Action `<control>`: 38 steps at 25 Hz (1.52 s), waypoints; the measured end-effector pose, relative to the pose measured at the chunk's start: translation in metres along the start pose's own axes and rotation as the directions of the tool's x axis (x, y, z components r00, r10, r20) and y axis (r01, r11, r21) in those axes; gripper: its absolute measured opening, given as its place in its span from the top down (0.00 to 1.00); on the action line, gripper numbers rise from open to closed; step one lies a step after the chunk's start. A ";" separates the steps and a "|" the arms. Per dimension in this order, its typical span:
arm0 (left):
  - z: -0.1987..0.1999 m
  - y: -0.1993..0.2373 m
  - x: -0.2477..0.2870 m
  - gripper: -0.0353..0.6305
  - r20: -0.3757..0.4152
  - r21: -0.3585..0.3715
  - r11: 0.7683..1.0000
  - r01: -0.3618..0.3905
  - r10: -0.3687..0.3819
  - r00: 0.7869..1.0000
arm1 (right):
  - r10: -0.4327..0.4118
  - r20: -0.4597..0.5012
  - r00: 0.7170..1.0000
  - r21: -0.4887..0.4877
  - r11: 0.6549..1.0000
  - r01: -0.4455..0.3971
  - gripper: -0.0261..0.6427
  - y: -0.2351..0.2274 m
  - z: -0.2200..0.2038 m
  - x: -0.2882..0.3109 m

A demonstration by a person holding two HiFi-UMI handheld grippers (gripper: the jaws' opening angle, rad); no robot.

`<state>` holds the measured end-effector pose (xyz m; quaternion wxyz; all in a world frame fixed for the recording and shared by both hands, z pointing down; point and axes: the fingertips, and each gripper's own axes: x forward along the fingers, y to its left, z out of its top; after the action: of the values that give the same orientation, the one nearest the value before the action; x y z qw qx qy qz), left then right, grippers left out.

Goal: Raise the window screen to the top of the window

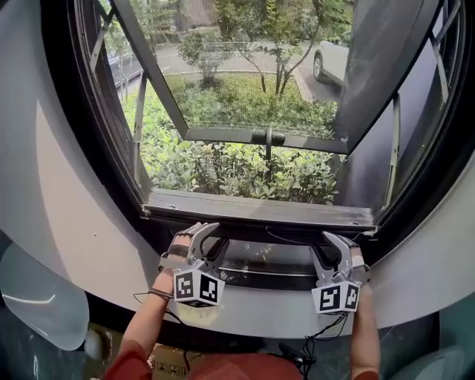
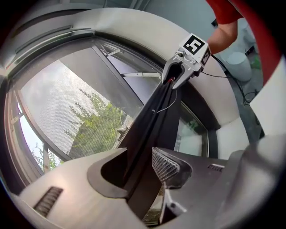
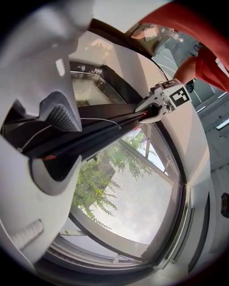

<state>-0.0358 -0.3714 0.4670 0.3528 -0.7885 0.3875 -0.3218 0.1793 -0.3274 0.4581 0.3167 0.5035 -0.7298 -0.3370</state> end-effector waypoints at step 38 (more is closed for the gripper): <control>-0.011 -0.003 0.014 0.75 -0.060 0.136 0.988 0.071 -0.064 0.996 | 0.067 -0.082 0.994 -0.080 0.994 -0.073 0.75 0.009 -0.016 0.014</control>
<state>-0.0364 -0.3852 0.4788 0.3846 -0.7657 0.3469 -0.3813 0.1836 -0.3414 0.4762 0.3776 0.4768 -0.7193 -0.3356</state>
